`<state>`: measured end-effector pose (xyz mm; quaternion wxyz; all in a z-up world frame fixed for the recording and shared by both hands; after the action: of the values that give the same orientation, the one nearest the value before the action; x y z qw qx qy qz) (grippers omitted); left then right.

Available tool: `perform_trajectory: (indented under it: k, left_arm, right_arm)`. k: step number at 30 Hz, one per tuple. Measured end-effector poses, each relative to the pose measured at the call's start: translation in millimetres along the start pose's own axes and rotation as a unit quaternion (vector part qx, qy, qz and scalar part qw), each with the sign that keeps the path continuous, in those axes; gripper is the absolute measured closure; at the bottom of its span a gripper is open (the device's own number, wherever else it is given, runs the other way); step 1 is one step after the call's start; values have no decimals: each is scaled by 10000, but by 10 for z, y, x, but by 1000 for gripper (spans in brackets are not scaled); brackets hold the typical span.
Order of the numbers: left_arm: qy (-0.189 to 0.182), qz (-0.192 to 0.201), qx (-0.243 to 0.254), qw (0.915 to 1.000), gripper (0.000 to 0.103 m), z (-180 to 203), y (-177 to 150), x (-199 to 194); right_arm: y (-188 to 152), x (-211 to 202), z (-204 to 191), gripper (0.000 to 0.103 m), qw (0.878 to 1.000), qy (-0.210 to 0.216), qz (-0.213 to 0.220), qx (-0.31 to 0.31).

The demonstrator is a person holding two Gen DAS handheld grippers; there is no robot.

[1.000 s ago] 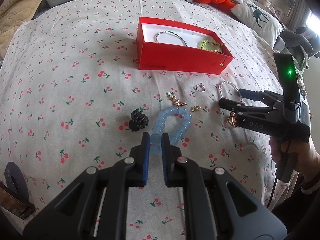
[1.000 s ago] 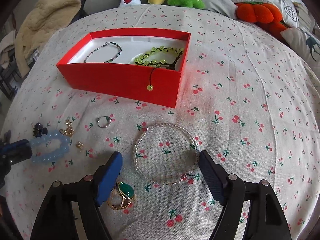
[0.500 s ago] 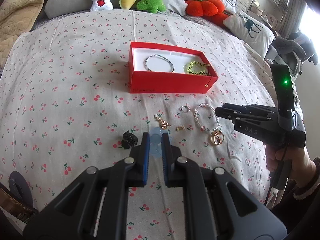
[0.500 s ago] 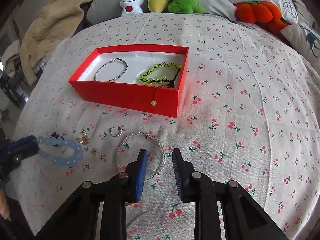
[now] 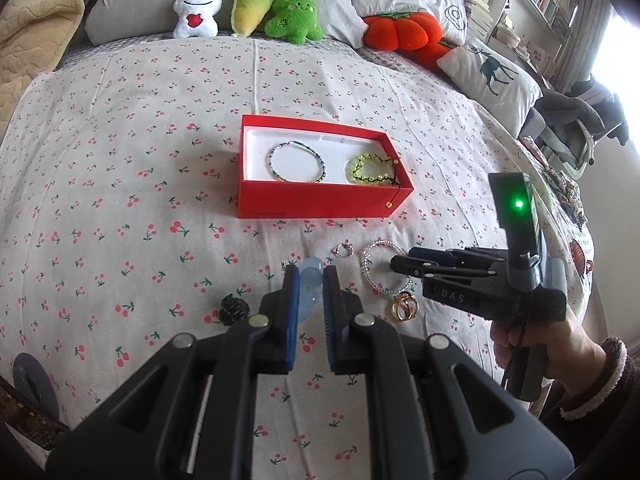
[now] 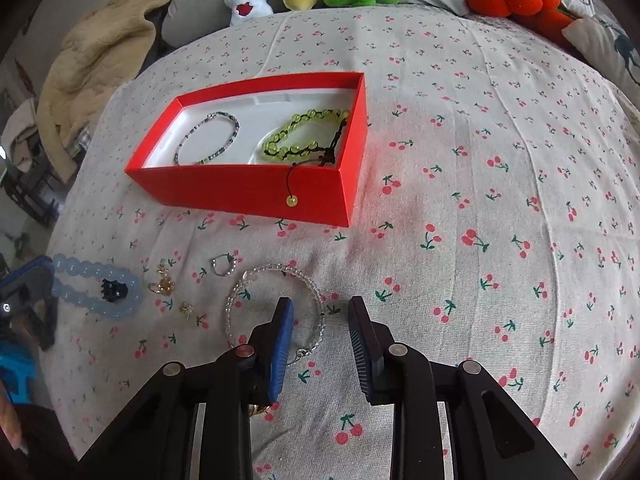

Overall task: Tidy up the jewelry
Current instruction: 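Lift the blue bracelet with the left tool while the right tool grasps the silver pearl bracelet, then lower both bracelets into the red box and open both tools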

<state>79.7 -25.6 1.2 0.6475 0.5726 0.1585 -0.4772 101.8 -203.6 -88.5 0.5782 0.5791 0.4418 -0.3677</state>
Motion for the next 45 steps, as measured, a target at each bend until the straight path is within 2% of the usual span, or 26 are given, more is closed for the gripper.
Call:
perform_trajectory:
  k: [1,2,3,5,11,18,28,36,45]
  left_arm:
    - [-1,-9,2,10000,90,7,-1,8]
    - [1,-18,4,10000,90,13,-3,15]
    - [4,-27,5,10000,90,15,-4,23]
    - [10,-36,-5,10000,90,13,-10,27]
    - [23,19,-41,10000,90,-4,15,-15]
    - [-12,145,-75,9999,90,23,99,-90]
    - [-97,358,-80,9993,90,118,366,-128]
    - [-397,552,-326,9972,90,153,687,-14]
    - [-975,719,-723,9900,90,191,1067,302]
  right_arm:
    - [-6,19,-23,78,9999,-112,62,-87]
    - [-6,27,-53,88,9994,-236,119,-216]
    - [-3,28,-82,94,9989,-319,145,-320]
    - [0,17,-109,98,9986,-357,157,-361]
    - [17,-161,-120,99,9982,-352,354,-346]
    - [129,-572,-208,99,9959,-266,773,-393]
    - [368,-979,-372,99,9928,32,1159,-287]
    - [631,-1087,-299,99,9903,222,1373,34]
    - [902,-997,-134,99,9879,405,1464,328]
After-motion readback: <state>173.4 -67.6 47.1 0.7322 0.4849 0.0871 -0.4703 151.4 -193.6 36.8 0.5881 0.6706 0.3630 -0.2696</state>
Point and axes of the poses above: each gripper's, at about its wrist camera, not at the fingertips, and x roughly the way its jaws point, z to its right, y to its top, the point moved 5 cm from there along x, roughly the way its jaws point, and after that the axes turned 4 degrees about -y, right-handed, at the moved point
